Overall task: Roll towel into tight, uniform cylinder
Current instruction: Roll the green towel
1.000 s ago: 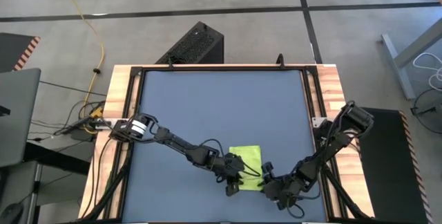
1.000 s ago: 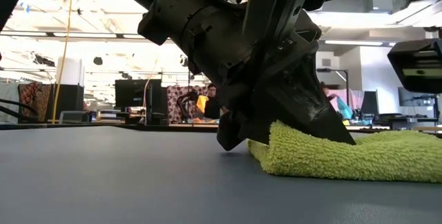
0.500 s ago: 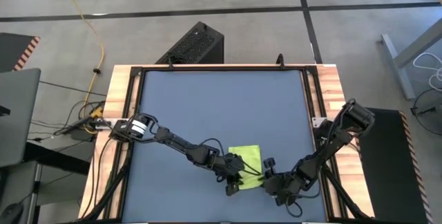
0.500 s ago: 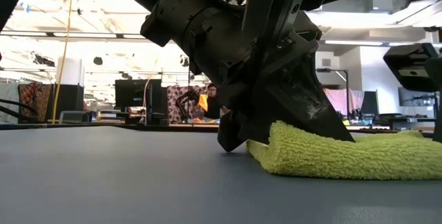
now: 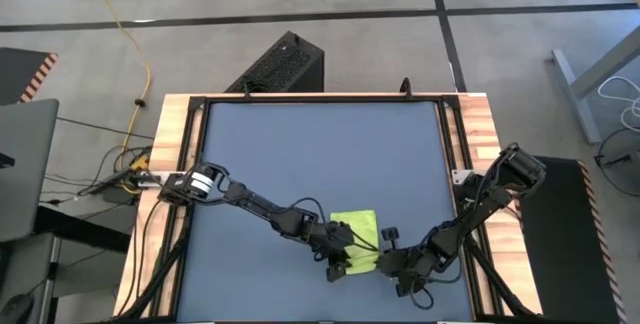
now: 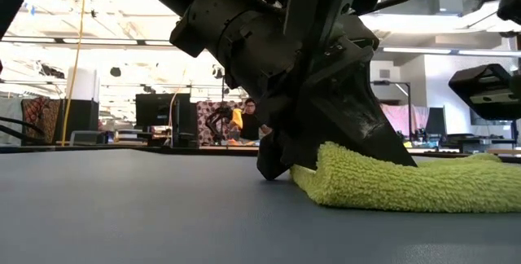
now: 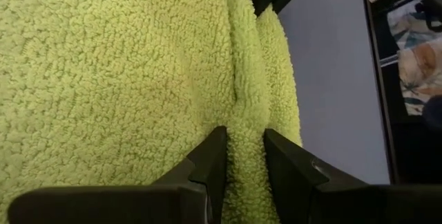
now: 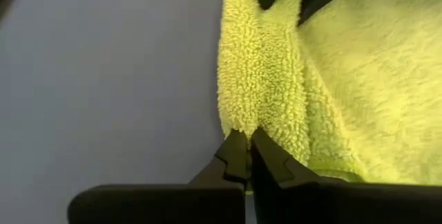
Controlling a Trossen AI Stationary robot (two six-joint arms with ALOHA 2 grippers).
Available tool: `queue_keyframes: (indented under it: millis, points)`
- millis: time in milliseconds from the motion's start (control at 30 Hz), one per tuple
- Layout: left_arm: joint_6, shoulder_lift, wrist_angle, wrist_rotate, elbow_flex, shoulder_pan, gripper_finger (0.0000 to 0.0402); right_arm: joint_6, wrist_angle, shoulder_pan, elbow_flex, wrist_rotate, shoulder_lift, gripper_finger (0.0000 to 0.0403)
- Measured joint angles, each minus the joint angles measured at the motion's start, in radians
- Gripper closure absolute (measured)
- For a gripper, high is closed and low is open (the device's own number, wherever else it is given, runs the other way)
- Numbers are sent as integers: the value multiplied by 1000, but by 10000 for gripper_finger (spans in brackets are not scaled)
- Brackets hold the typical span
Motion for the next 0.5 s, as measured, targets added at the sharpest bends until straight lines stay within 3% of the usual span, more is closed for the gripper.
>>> queue_keyframes:
  millis: [167, 500]
  points:
    - [-1, -1, -2, 41, 0, 9, 315, 47, -5, -13, -2, -100, -57, 382]
    - [-8, -1, 17, 45, -1, 5, 315, 210, -4, -177, -5, -437, -98, 384]
